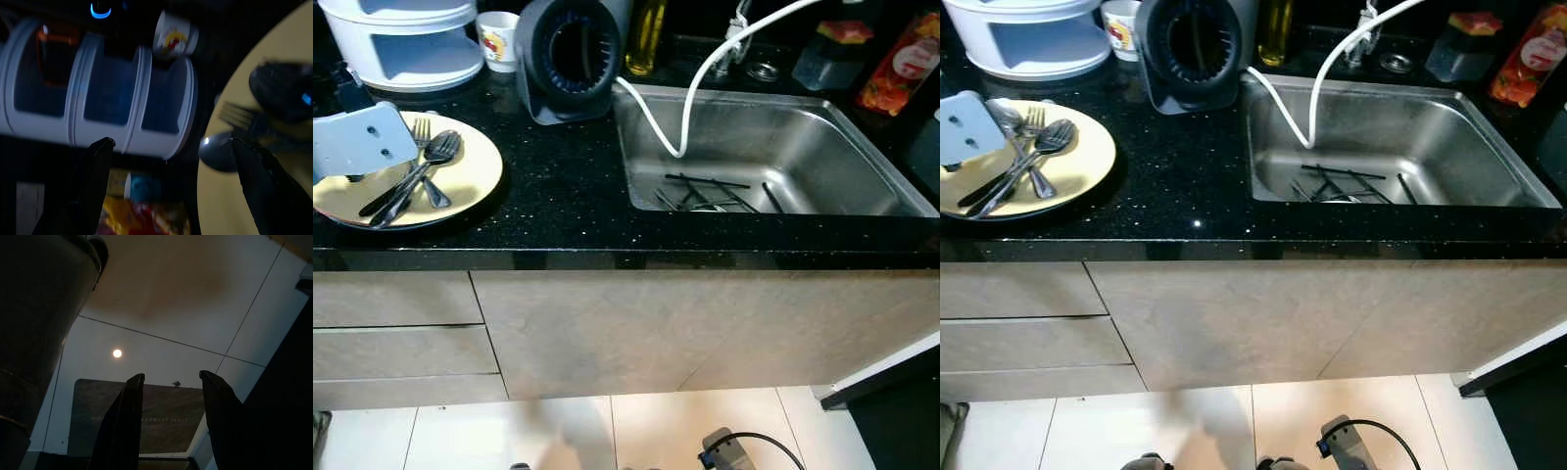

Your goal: Kitchen organization

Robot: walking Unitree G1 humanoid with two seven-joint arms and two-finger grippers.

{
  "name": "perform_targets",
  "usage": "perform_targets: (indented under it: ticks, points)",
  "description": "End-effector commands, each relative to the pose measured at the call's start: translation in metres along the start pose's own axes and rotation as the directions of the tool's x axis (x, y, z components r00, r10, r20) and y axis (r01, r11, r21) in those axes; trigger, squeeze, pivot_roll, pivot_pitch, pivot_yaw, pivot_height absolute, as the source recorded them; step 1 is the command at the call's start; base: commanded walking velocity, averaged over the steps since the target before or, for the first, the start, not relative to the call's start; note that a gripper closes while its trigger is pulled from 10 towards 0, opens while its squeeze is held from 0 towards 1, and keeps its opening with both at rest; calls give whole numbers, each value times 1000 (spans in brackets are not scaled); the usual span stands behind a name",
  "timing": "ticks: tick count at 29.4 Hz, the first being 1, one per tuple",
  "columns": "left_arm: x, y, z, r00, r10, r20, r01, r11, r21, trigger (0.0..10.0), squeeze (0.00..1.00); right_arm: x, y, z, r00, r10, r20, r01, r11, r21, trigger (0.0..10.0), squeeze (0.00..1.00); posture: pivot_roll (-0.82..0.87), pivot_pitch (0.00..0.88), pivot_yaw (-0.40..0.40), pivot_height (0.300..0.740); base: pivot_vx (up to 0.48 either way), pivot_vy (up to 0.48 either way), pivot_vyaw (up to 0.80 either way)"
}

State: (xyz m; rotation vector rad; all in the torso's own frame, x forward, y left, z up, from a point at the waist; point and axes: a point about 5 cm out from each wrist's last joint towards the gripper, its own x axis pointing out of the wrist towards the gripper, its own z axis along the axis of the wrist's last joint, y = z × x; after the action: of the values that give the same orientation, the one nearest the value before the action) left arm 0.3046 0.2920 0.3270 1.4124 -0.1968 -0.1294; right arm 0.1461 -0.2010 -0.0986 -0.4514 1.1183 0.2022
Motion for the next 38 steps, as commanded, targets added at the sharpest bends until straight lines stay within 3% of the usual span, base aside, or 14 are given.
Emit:
perform_targets:
  ticks: [1, 4, 7, 19, 22, 26, 32, 38]
  points:
    - [3, -8, 5, 998, -54, 40, 55, 998, -9, 10000, 0, -1, -2, -8, 1000, -6, -24, 6, 1000, 0, 10000, 0, 184, 117, -93, 740, 0, 0, 0]
    - [4, -18, 7, 982, -173, 81, 175, 984, -16, 10000, 0, -1, -2, -8, 1000, -6, -23, 6, 1000, -3, 10000, 0, 184, 119, -93, 740, 0, 0, 0]
    - [4, -28, 2, 961, -269, 66, 270, 963, -9, 10000, 0, -1, -2, -8, 1000, -6, -23, 6, 1000, -3, 10000, 0, 180, 122, -94, 740, 0, 0, 0]
    - [3, -29, -9, 949, -316, -2, 316, 948, 28, 10000, 0, -1, -2, -8, 1000, -6, -23, 6, 1000, -3, 10000, 0, 176, 124, -92, 740, 0, 0, 0]
    - [-1, -8, -23, 936, -334, -115, 347, 931, 116, 10000, 0, -1, -1, -9, 1000, -7, -24, 7, 1000, -1, 10000, 0, 177, 127, -94, 740, 0, 0, 0]
    - [-4, 5, -27, 939, -313, -144, 331, 934, 131, 10000, 0, -1, -1, -9, 1000, -6, -25, 6, 1000, -6, 10000, 0, 177, 128, -93, 740, 0, 0, 0]
    - [-13, 13, -31, 931, -333, -148, 349, 932, 100, 10000, 0, -1, -2, -9, 1000, -6, -25, 5, 1000, -14, 10000, 0, 177, 122, -98, 740, 0, 0, 0]
    - [-17, 22, -28, 938, -340, -63, 342, 940, 14, 10000, 0, -1, -2, -8, 1000, -5, -23, 5, 1000, -23, 10000, 0, 178, 118, -99, 740, 0, 0, 0]
